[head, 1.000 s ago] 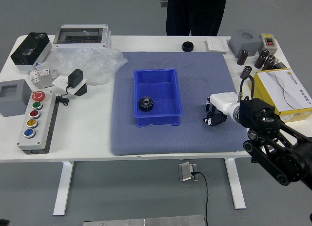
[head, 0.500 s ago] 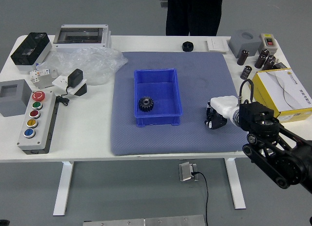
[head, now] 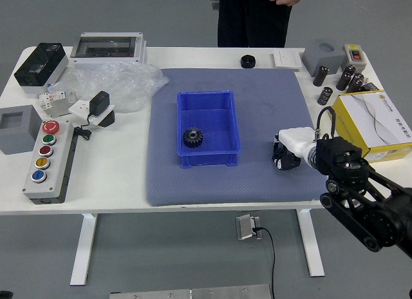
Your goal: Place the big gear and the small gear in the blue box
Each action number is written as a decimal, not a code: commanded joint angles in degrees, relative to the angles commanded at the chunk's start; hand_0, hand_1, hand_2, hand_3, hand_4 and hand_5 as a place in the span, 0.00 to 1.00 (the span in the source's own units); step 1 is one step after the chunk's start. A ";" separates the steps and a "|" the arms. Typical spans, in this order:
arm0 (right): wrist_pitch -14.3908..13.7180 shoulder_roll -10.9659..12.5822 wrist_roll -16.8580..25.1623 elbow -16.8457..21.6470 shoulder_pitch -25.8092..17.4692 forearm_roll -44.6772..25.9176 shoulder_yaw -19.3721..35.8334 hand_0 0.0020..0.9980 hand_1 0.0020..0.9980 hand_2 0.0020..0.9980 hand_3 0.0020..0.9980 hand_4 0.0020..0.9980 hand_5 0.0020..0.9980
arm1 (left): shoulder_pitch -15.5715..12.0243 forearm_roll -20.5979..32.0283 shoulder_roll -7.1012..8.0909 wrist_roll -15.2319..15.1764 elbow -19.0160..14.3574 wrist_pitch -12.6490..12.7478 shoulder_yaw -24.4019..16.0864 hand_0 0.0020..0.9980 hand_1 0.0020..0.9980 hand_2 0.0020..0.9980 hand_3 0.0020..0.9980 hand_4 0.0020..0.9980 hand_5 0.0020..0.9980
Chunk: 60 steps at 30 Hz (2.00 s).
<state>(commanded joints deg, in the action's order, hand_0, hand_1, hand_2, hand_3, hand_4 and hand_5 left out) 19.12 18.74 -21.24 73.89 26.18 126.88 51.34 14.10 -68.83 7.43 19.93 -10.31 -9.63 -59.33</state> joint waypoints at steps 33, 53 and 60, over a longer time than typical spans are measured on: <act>0.10 -7.81 -0.27 2.26 14.40 2.51 0.42 0.63 0.44 0.48 0.52 0.39 0.04 | 0.01 0.18 0.17 0.03 0.00 -0.08 0.14 0.82 0.78 0.78 0.75 0.66 0.38; 0.94 -15.93 0.77 -3.75 15.49 0.13 -1.13 0.85 0.81 0.94 1.00 0.85 0.44 | -0.25 -0.51 -0.07 0.17 0.00 -0.29 0.30 0.82 0.78 0.78 0.75 0.66 0.38; 1.45 -15.44 0.76 -2.73 15.46 0.21 0.29 0.87 0.82 0.94 1.00 0.89 0.48 | -0.22 -0.53 -0.02 0.16 0.00 -0.33 0.35 0.82 0.78 0.78 0.75 0.66 0.38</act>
<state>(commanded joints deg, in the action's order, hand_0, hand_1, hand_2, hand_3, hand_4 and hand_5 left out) 20.58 3.30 -20.49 71.16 41.65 127.08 51.63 13.88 -69.36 7.41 20.08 -10.31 -9.96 -58.98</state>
